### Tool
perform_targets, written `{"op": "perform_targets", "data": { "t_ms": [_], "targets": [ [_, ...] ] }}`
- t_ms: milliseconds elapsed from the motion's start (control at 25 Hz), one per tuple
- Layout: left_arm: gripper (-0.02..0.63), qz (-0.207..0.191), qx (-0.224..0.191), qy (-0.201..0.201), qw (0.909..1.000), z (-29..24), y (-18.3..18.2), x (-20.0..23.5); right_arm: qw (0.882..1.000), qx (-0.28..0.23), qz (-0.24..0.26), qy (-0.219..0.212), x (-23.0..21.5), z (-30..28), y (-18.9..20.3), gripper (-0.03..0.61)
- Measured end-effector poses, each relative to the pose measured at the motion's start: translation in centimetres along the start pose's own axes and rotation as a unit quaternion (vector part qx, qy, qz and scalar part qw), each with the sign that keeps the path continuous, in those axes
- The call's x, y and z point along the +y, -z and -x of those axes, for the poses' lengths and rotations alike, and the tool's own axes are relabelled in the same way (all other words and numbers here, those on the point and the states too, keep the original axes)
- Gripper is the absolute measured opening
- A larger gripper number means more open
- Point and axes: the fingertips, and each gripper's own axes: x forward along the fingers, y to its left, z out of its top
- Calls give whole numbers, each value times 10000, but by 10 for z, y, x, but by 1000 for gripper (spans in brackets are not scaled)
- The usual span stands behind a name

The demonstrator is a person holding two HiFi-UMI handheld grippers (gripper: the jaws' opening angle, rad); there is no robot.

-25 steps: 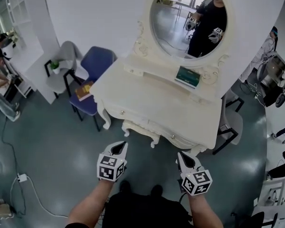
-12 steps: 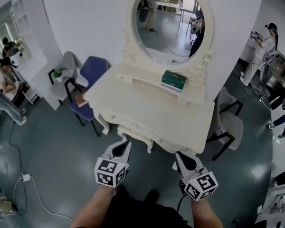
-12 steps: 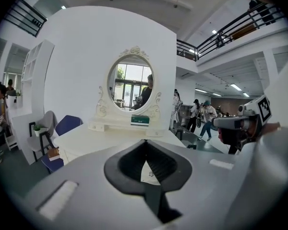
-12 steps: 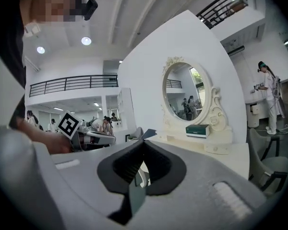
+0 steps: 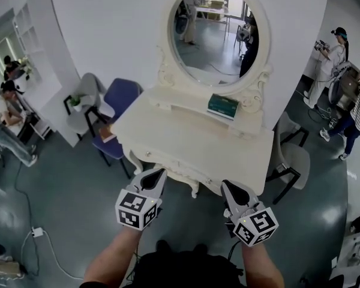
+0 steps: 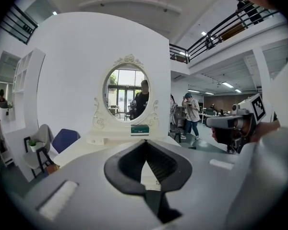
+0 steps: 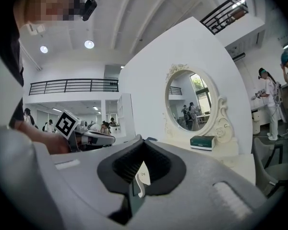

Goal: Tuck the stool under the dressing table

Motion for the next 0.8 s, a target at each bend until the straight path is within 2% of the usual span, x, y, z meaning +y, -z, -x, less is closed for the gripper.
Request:
{"op": "perform_targets", "data": {
  "t_ms": [280, 480, 800],
  "targets": [
    [17, -186, -264, 73, 9995, 11, -28, 33, 10000, 78, -22, -7, 24, -29, -8, 2],
    [17, 19, -467, -87, 9989, 23, -33, 47, 9999, 88, -99, -27, 31, -40, -15, 2],
    [17, 232, -546, -338, 9977, 37, -23, 57, 9999, -116, -3, 87, 28, -34, -32, 2]
  ]
}}
